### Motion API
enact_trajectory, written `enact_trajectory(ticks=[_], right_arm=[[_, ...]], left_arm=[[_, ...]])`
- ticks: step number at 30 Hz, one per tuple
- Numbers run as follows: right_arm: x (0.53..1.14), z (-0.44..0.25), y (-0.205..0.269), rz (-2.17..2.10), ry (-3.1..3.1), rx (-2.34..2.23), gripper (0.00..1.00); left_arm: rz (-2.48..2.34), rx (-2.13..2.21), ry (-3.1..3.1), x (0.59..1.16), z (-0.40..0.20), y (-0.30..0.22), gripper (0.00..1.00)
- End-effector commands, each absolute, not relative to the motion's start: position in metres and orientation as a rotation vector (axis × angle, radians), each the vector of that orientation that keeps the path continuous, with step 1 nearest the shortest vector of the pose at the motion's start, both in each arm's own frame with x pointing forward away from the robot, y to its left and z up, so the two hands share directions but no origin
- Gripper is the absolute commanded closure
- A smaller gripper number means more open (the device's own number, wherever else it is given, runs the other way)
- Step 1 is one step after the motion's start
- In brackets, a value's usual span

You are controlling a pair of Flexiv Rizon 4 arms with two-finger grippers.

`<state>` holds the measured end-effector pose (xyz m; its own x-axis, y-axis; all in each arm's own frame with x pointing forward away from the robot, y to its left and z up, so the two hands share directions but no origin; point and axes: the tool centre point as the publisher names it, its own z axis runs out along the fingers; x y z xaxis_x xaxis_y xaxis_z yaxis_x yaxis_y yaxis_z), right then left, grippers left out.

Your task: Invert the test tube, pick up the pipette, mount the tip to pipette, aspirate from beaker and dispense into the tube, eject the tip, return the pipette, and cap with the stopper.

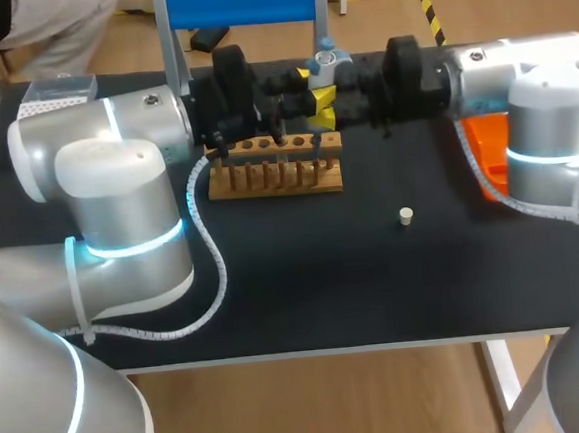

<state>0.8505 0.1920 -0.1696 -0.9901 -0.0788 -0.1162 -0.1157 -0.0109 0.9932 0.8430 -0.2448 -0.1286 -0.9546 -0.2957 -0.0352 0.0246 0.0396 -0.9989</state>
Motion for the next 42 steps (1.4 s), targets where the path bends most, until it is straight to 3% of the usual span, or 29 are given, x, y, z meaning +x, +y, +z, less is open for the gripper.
enact_trajectory(ticks=[1, 11, 21, 42], right_arm=[[0.849, -0.168, 0.17, 2.197, 2.2, -0.212, 0.0], [0.862, -0.166, 0.106, 2.114, 2.236, -0.148, 0.0], [0.924, -0.17, 0.066, 1.892, 2.278, 0.09, 0.0], [1.06, -0.169, 0.124, 1.663, 2.293, 0.265, 0.0]], left_arm=[[-2.009, -0.282, 2.077, 0.84, -0.129, -0.246, 1.0], [-2.009, -0.282, 2.077, 0.84, -0.129, -0.246, 1.0], [-2.009, -0.282, 2.077, 0.84, -0.129, -0.246, 1.0], [-2.009, -0.282, 2.077, 0.84, -0.129, -0.246, 1.0]])
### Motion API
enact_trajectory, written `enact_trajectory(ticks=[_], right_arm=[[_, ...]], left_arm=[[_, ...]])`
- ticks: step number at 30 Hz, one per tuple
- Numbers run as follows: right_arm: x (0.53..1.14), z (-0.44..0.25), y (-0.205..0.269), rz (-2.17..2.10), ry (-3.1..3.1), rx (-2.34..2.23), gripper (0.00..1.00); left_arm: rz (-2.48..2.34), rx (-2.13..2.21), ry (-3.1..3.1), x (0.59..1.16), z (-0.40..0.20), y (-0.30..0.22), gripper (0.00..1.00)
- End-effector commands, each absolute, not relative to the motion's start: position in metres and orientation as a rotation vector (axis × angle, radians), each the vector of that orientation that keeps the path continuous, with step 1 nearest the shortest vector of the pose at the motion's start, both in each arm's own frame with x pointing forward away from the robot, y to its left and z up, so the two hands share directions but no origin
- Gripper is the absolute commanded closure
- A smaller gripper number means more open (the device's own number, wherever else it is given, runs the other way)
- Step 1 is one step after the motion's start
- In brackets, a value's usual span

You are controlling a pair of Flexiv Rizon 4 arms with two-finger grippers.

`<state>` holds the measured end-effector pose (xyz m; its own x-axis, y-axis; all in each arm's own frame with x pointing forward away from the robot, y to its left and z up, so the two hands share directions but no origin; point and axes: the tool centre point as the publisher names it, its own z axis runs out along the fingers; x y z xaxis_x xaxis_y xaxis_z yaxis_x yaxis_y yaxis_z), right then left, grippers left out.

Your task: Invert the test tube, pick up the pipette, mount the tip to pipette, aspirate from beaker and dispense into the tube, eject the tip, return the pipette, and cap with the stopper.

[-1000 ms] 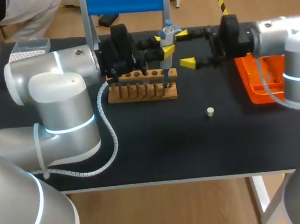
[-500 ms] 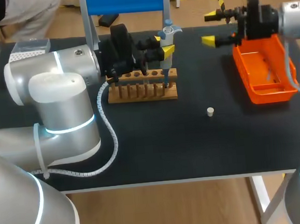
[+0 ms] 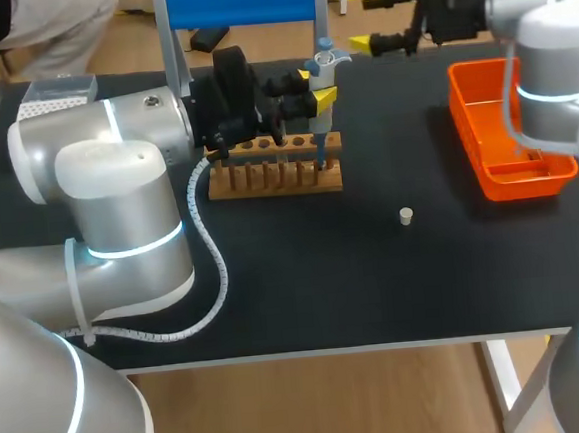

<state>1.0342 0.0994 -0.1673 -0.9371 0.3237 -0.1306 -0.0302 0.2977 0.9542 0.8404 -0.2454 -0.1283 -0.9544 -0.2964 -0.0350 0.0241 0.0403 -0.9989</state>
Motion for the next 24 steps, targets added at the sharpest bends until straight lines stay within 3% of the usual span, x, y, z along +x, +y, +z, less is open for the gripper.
enact_trajectory(ticks=[1, 24], right_arm=[[1.063, -0.168, 0.126, 1.658, 2.294, 0.264, 0.0], [1.059, -0.168, 0.132, 1.605, 2.328, 0.28, 0.0]], left_arm=[[-2.009, -0.282, 2.077, 0.84, -0.129, -0.246, 1.0], [-2.009, -0.282, 2.077, 0.84, -0.129, -0.246, 1.0]])
